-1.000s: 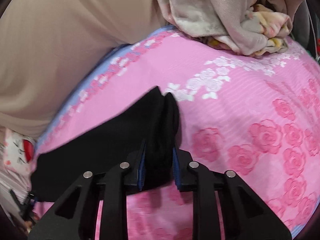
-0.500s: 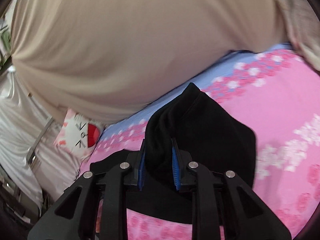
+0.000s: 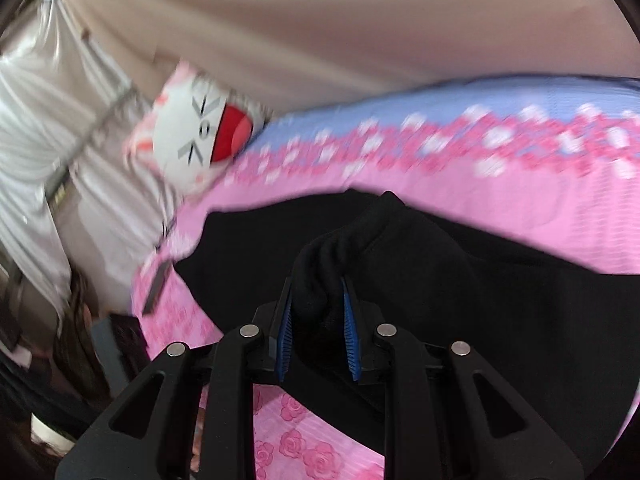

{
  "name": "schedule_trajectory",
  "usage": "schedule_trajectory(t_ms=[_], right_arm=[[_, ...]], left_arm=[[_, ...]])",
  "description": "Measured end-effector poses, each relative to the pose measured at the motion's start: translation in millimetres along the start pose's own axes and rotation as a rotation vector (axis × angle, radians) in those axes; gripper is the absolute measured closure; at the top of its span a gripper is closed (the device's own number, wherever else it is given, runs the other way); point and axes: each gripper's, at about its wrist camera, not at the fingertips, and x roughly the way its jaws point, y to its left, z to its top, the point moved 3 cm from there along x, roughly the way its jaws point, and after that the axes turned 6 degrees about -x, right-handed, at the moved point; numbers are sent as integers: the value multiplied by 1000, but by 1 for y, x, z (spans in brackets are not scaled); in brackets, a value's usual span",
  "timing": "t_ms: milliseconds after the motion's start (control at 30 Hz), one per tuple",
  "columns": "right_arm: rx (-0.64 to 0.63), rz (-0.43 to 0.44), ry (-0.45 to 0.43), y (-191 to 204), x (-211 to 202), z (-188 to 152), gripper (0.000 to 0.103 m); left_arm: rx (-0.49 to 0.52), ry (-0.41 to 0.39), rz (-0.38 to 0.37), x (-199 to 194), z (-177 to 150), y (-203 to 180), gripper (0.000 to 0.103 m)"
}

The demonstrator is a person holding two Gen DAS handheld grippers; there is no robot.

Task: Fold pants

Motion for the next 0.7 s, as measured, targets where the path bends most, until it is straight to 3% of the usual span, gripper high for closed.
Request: schedule_trajectory(t_ms=[233,467,567,633,700], right_arm=[[-26,-29,93,2,46,-27,82],[-89,-68,99,7,54,-34,81],[-175,-100,90,23,52,-38,65],[-203,-95,62,36,43,-42,36],[-215,-79,-18,48,20,-49,34]], left_arm=[[-27,-2,-37,-6,2,5,17],[17,-26,34,-16,4,6,17],[17,-45,130,-34,15,21,17],[-19,-51,162,-47,26,35,17],[-97,-68,182,-68,44,60,17]])
